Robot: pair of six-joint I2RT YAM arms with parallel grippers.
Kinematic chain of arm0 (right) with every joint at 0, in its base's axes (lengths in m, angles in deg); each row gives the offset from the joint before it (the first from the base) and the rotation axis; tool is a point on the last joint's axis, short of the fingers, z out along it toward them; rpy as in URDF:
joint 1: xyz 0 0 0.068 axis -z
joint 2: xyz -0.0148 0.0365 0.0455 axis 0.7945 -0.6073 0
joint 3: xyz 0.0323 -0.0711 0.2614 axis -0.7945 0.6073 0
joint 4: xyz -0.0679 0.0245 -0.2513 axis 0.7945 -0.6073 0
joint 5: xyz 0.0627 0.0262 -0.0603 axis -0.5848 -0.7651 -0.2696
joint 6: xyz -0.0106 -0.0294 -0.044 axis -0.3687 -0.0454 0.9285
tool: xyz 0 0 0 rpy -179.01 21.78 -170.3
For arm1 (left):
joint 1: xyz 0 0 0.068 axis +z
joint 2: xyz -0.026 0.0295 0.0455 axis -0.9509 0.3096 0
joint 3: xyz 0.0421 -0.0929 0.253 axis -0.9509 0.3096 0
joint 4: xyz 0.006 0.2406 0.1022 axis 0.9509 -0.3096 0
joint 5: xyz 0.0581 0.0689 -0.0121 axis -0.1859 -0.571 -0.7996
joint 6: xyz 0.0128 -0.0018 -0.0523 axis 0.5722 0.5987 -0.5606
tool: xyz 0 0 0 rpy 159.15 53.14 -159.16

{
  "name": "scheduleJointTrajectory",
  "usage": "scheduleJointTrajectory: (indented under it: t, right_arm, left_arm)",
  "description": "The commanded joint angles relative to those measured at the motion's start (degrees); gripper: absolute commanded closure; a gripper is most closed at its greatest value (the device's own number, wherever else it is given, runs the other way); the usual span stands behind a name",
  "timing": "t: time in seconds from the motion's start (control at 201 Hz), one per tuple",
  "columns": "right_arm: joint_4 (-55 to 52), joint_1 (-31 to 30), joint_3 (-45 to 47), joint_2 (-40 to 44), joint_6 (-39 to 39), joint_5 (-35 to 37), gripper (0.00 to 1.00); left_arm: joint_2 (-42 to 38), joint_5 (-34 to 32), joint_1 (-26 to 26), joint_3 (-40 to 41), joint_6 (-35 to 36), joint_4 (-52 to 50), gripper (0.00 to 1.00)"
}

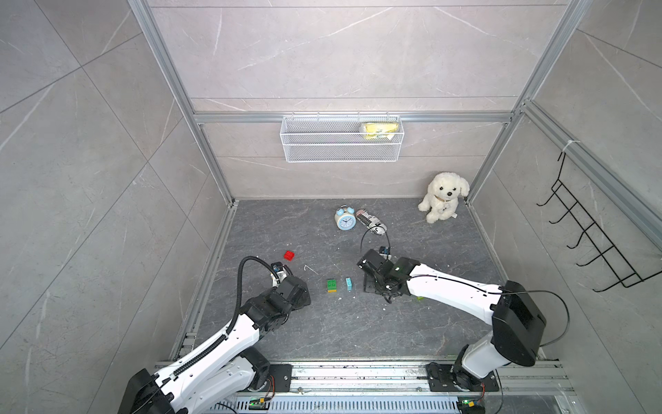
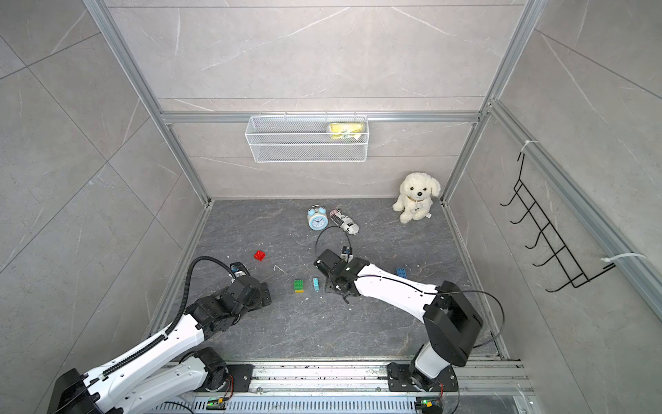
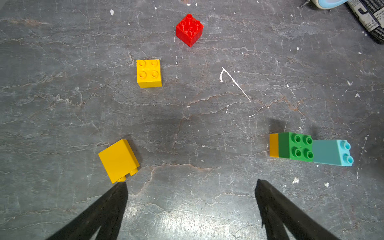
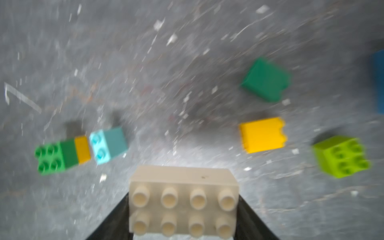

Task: Assemble the letter h with lego
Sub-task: Place the lego brick at the center of the board.

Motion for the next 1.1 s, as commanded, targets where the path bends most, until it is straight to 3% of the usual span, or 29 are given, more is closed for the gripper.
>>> scheduleJointTrajectory:
  t: [0.0, 0.254, 0.513, 0.662, 0.861, 0.891, 0.961, 1.09]
  right_arm:
    - [-2.6, -4.9, -4.0, -3.4, 0.6, -1.5, 0.74]
    - [-2.7, -16.3, -7.7, -11.3, -5.4, -1.0, 0.68]
    - [1.8, -19.7, -10.4, -19.4, -11.2, -2.9, 0.62]
    - [4.3, -20.1, -10.0, -20.9, -13.9, -3.3, 0.44]
    - [8.8, -20.0, -8.2, -19.1, -14.9, -5.4, 0.29]
    - [9.3, -20.0, -7.9, -18.2, -14.6, -5.3, 0.17]
    - [10.4, -20.0, -7.1, -16.1, -13.2, -5.0, 0.08]
    - [9.9, -19.6, -5.9, -12.9, -10.9, -3.9, 0.06]
  left_arm:
    - [-1.2, -3.2, 0.1, 0.0, -1.6, -1.6, 0.00]
    - [-2.9, -5.0, 0.1, 0.3, -3.0, -3.1, 0.00]
    - [-3.8, -8.1, 0.1, 0.0, -5.8, -6.2, 0.00]
    - [-4.7, -9.0, 0.1, 0.3, -6.6, -6.9, 0.00]
    - [-5.9, -10.2, 0.2, 0.8, -7.5, -7.5, 0.00]
    - [-6.0, -10.2, 0.3, 0.9, -7.4, -7.4, 0.00]
    - [-6.1, -10.1, 0.4, 1.1, -6.8, -6.9, 0.00]
    - [-6.1, -9.7, 0.7, 1.7, -6.1, -5.5, 0.00]
